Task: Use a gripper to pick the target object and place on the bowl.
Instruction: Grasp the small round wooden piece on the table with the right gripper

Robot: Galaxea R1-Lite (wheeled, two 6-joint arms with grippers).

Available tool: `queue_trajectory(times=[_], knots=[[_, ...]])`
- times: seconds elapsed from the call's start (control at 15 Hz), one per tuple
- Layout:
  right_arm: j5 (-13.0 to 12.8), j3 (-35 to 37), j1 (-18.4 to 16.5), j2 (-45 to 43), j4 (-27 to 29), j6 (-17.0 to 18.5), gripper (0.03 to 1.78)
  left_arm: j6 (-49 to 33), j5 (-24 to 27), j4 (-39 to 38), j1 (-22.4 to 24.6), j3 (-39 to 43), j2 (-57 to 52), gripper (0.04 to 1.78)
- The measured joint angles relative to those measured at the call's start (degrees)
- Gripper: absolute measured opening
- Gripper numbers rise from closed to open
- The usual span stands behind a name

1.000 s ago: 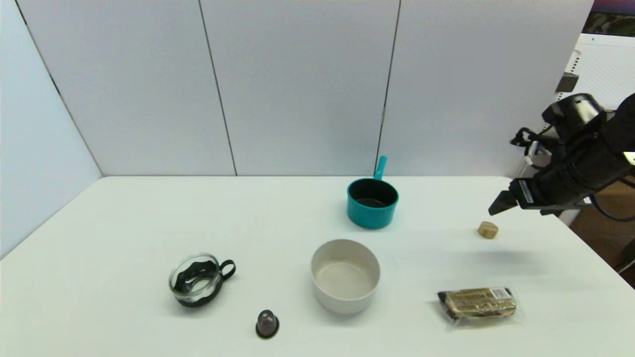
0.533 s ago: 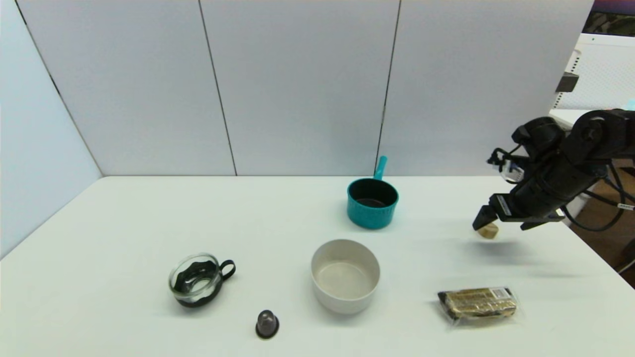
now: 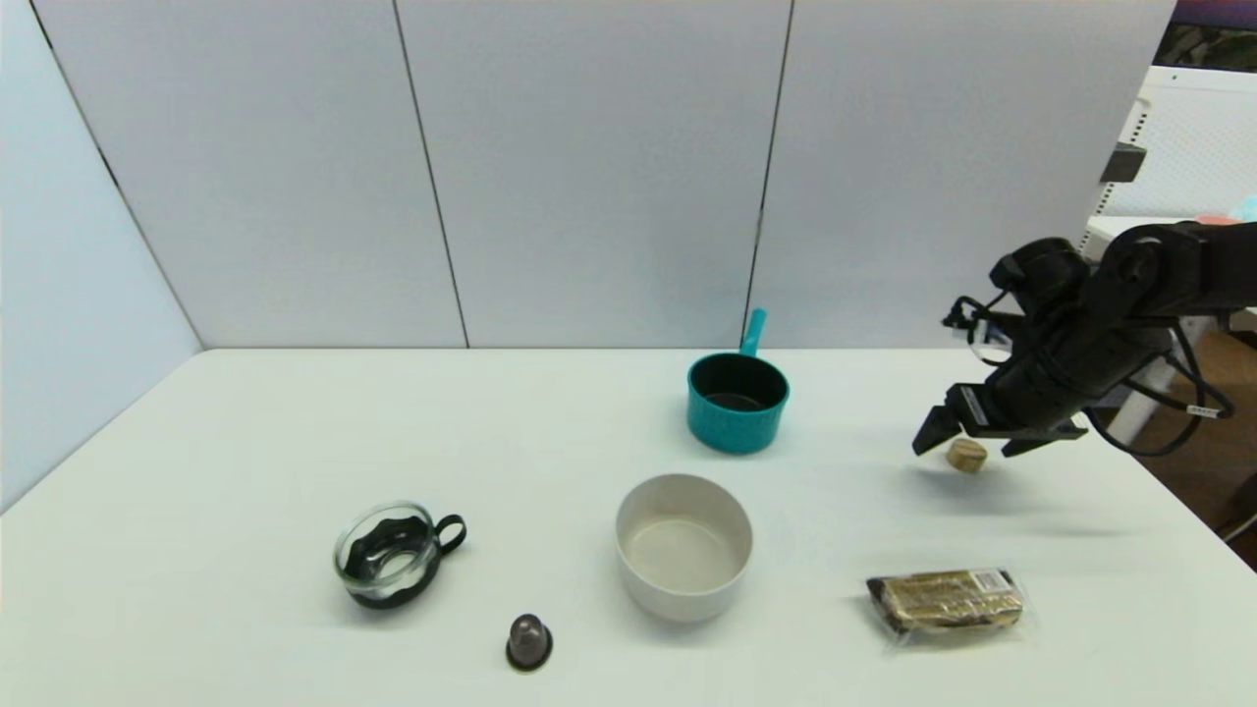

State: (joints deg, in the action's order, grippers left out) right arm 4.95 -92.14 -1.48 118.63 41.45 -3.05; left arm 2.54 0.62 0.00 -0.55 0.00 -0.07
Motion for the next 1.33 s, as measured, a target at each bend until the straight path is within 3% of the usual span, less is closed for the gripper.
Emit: queue_trajectory(times=[1.33], knots=[[-0.2,-2.7,-0.5,3.4,1.2,-0.2,1.71,0.0,0.0,0.0,0.0,0.0,0.0,1.71]])
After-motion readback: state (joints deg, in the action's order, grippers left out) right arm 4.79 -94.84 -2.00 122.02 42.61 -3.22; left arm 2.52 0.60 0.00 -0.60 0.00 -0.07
